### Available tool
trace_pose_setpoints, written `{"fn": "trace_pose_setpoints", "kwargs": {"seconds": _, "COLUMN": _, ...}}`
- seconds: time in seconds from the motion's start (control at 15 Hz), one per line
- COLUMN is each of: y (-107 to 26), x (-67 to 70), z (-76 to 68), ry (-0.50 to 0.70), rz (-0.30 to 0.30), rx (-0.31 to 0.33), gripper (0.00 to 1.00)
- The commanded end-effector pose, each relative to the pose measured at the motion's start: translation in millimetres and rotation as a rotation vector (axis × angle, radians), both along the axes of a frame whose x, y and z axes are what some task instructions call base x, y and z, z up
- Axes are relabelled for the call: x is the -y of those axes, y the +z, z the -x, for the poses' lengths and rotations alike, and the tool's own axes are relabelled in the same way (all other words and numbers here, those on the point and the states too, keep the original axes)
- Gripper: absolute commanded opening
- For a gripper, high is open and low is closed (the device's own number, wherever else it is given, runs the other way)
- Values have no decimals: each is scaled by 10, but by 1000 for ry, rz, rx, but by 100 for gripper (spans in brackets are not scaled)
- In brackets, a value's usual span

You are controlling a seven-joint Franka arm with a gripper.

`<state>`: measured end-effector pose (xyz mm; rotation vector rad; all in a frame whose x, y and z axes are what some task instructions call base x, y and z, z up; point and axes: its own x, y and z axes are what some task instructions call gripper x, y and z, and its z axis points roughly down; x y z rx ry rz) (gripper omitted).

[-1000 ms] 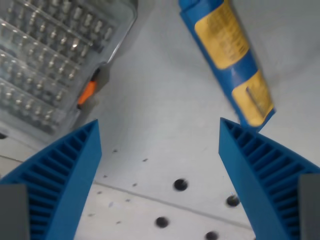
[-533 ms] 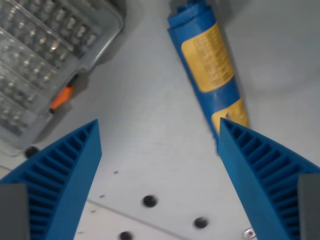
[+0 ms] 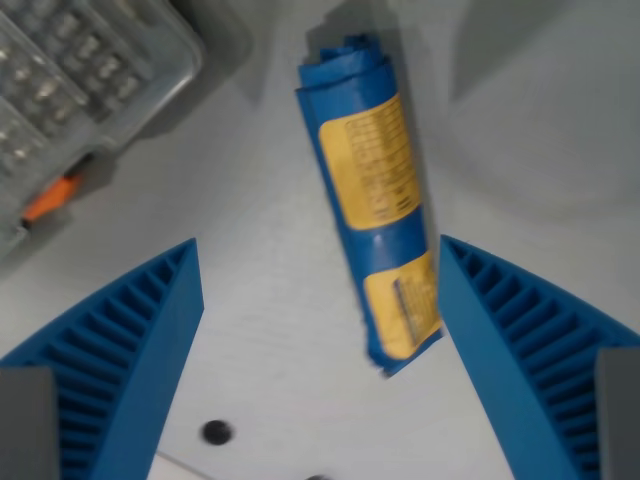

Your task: Move above the blue bag

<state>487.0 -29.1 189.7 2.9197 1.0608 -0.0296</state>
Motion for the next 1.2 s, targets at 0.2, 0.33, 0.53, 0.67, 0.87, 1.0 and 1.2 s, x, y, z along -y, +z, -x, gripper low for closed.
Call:
{"fn": "trace_pose_setpoints", "kwargs": {"seconds": 0.2, "y": -84, "x": 110, "z": -127, "ry": 200, "rz": 32, "rx": -2, "gripper": 100}}
{"fn": "trace_pose_setpoints", "kwargs": {"seconds": 0.33, "y": -112, "x": 133, "z": -150, "ry": 201, "rz": 33, "rx": -1, "gripper": 100}}
{"fn": "trace_pose_setpoints", "kwargs": {"seconds": 0.53, "y": -145, "x": 160, "z": -176, "ry": 196, "rz": 30, "rx": -2, "gripper": 100}}
{"fn": "trace_pose_setpoints", "kwargs": {"seconds": 0.67, "y": -159, "x": 174, "z": -190, "ry": 189, "rz": 29, "rx": -6, "gripper": 100}}
{"fn": "trace_pose_setpoints", "kwargs": {"seconds": 0.87, "y": -173, "x": 187, "z": -209, "ry": 177, "rz": 29, "rx": -9, "gripper": 100}}
{"fn": "trace_pose_setpoints", "kwargs": {"seconds": 1.0, "y": -179, "x": 193, "z": -217, "ry": 165, "rz": 28, "rx": -10, "gripper": 100}}
{"fn": "trace_pose_setpoints", "kwargs": {"seconds": 1.2, "y": -185, "x": 197, "z": -219, "ry": 155, "rz": 28, "rx": -9, "gripper": 100}}
